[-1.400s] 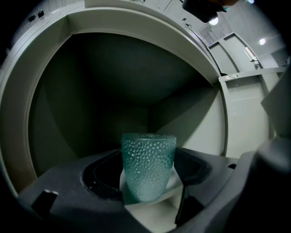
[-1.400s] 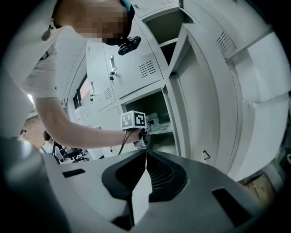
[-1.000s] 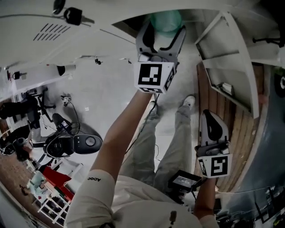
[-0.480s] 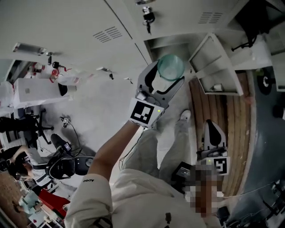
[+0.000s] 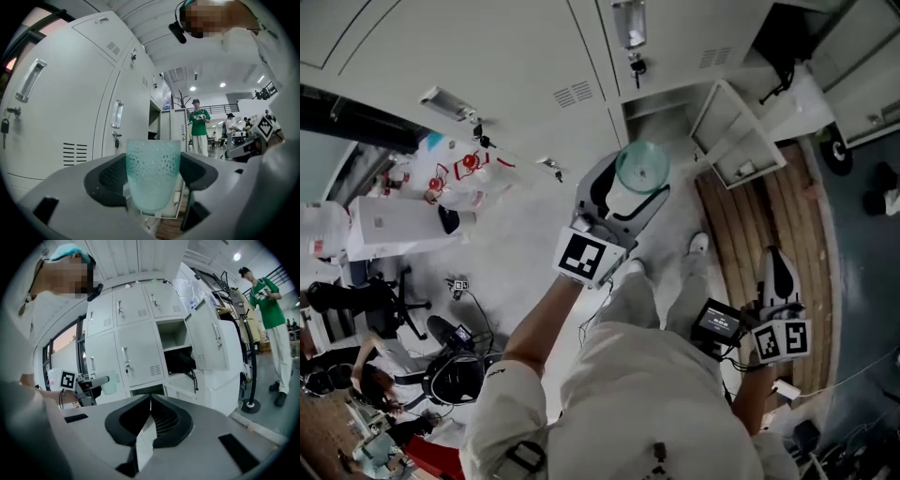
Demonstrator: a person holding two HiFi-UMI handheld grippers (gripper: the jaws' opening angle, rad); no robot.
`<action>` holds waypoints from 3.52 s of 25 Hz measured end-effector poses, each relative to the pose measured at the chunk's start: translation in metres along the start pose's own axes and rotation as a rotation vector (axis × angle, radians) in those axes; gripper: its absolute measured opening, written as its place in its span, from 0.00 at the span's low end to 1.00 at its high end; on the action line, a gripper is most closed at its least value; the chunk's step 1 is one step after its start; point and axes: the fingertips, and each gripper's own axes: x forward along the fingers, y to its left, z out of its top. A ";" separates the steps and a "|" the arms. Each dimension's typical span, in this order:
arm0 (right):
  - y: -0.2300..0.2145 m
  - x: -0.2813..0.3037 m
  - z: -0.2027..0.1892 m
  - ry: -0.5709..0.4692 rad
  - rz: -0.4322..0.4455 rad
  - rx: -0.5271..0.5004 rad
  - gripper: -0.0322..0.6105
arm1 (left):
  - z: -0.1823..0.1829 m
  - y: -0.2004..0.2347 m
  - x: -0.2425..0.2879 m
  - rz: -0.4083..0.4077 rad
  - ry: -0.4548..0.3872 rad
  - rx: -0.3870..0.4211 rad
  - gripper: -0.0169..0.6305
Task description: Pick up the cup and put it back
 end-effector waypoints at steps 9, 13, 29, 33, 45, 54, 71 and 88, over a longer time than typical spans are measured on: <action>0.061 -0.042 0.043 -0.067 -0.032 0.036 0.09 | 0.061 -0.019 -0.071 -0.019 0.007 -0.073 0.57; 0.096 -0.036 0.058 -0.074 0.013 0.022 0.09 | 0.076 -0.026 -0.097 -0.009 0.018 -0.081 0.57; 0.160 -0.011 0.106 -0.115 0.186 -0.150 0.09 | 0.116 -0.050 -0.124 0.014 -0.023 -0.077 0.57; 0.155 -0.014 0.104 -0.116 0.184 -0.141 0.09 | 0.114 -0.052 -0.125 0.029 -0.028 -0.086 0.57; 0.153 -0.014 0.096 -0.095 0.174 -0.136 0.09 | 0.108 -0.056 -0.123 0.017 -0.016 -0.062 0.57; 0.155 -0.017 0.094 -0.087 0.170 -0.146 0.09 | 0.107 -0.062 -0.120 -0.001 -0.025 -0.064 0.57; 0.141 -0.024 0.088 -0.081 0.208 -0.134 0.09 | 0.102 -0.083 -0.115 0.028 -0.010 -0.031 0.57; 0.021 -0.065 0.076 -0.020 0.251 -0.114 0.09 | 0.071 -0.150 -0.051 0.176 0.032 -0.097 0.57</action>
